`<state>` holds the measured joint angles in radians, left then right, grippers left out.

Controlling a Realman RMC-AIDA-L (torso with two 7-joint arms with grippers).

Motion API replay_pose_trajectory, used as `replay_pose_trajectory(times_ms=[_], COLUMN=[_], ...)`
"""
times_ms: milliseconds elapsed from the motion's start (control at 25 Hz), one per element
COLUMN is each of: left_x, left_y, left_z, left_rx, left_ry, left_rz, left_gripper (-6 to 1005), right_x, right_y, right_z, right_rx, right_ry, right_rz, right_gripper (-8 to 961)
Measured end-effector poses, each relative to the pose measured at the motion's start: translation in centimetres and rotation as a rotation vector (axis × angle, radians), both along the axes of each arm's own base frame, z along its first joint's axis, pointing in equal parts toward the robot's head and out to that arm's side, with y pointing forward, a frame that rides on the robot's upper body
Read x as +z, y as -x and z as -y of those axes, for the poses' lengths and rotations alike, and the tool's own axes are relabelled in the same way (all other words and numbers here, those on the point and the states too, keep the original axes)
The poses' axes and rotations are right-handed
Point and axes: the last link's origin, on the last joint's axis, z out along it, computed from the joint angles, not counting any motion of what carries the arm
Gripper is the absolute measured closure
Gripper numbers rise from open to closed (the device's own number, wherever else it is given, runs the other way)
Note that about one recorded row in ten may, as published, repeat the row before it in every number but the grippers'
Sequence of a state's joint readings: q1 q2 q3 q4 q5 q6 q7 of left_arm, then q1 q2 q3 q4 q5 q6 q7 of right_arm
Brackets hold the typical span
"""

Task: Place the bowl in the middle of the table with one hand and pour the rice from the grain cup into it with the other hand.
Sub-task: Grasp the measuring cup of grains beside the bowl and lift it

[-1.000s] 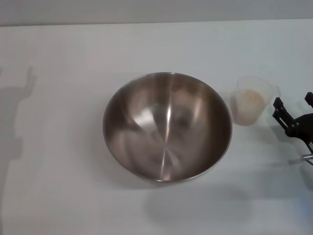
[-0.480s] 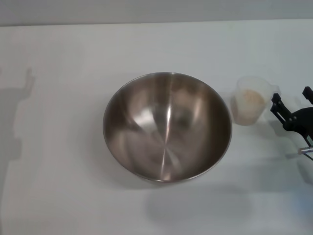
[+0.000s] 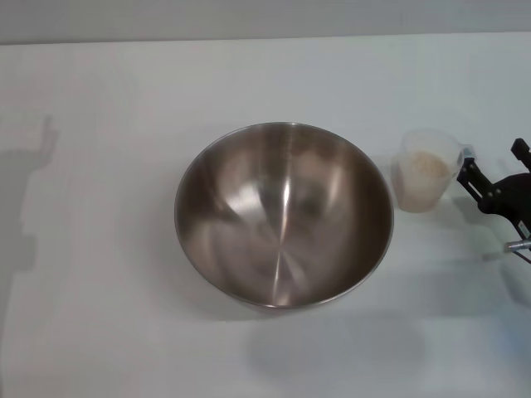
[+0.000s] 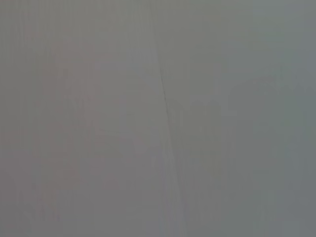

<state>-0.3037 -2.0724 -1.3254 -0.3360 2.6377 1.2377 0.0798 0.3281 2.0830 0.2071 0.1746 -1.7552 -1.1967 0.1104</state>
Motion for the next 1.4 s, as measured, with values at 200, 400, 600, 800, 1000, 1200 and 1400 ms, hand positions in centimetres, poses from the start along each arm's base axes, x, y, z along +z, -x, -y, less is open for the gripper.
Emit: replay_pose_trajectory(times_ms=[200,400,600,800,1000,1200,1400], left_x=[-0.06,-0.13,-0.22,-0.31,-0.32,-0.33,-0.33], left_y=[0.08,0.08,0.07,0.05,0.05,0.07,0.07], left_z=[-0.07,-0.18,-0.35,-0.51,-0.51,-0.52,-0.53], left_rx=[0.004,0.007,0.012,0.015,0.016,0.017,0.017], left_ry=[0.005,0.009,0.016,0.022,0.023,0.023,0.024], left_rz=[-0.003,-0.003,-0.003,-0.003,-0.004,-0.004,-0.005], left_gripper=[180,180,181,181,181,180,180], right_x=[0.07,0.09,0.14,0.03,-0.02,0.02,0.25], right_y=[0.09,0.15,0.07,0.16,0.29,0.32,0.41], right_z=[-0.25,-0.36,-0.48,-0.52,-0.60,-0.61,-0.60], right_rx=[0.004,0.006,0.004,0.005,0.009,0.011,0.018], right_ry=[-0.001,-0.001,0.000,0.002,0.001,-0.002,-0.018], right_rz=[0.003,0.004,0.010,0.010,0.013,0.013,0.009], right_gripper=[138,138,137,139,422,681,892])
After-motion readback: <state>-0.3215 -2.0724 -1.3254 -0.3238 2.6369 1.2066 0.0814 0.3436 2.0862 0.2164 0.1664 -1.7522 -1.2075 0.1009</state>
